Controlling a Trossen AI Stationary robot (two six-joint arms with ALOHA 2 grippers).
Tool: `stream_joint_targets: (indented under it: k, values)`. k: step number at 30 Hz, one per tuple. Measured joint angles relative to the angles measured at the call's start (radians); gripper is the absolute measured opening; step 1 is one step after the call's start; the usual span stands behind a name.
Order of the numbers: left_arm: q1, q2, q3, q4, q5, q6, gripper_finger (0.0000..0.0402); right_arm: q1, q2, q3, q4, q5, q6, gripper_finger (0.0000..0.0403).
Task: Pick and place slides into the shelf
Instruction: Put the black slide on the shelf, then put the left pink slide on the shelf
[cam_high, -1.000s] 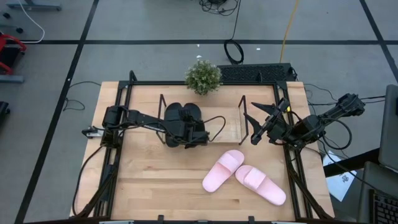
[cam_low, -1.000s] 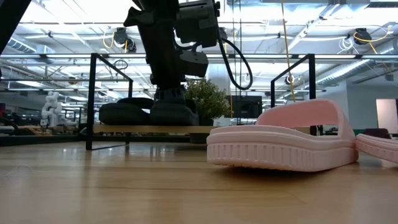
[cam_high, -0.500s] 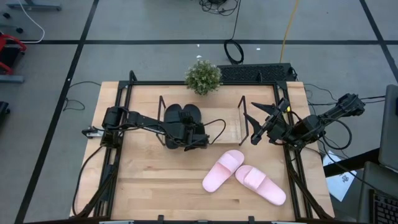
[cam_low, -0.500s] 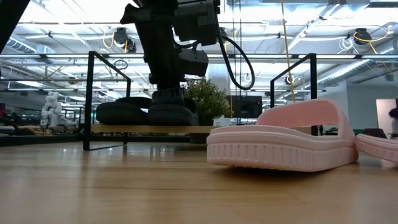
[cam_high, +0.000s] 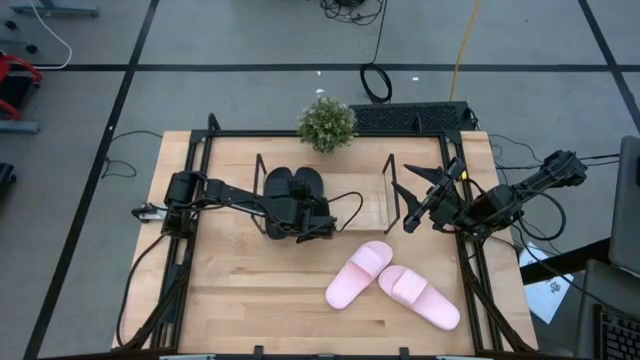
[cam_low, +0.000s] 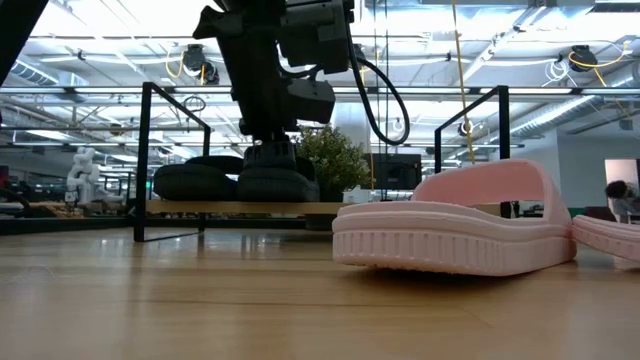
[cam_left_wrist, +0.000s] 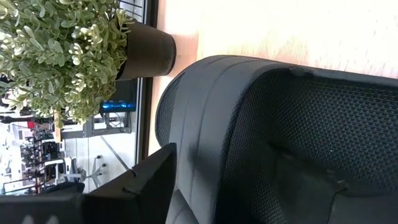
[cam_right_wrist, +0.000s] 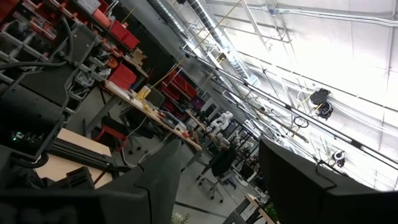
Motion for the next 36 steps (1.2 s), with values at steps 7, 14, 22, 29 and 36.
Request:
stream_joint_targets:
  k: [7,14,22,29,36]
  values:
    - [0.000,0.000,0.039,-0.001,-0.002,0.022,0.0277,0.000,0.000,0.000,0.000,0.000,0.000,0.0205]
    - [-0.001,0.000,0.057,-0.003,0.000,0.033,0.0293,0.000,0.000,0.000,0.000,0.000,0.000,0.0205]
    - [-0.037,-0.020,0.057,-0.011,0.025,0.033,0.0295,0.000,0.000,0.000,0.000,0.000,-0.003,0.0205]
    - [-0.102,-0.122,0.057,-0.030,0.027,-0.045,0.0295,0.000,0.000,0.000,0.000,0.001,-0.003,0.0205]
    - [-0.213,-0.275,0.057,0.039,0.209,-0.157,0.0293,0.000,0.000,0.000,-0.016,0.001,-0.001,0.0205]
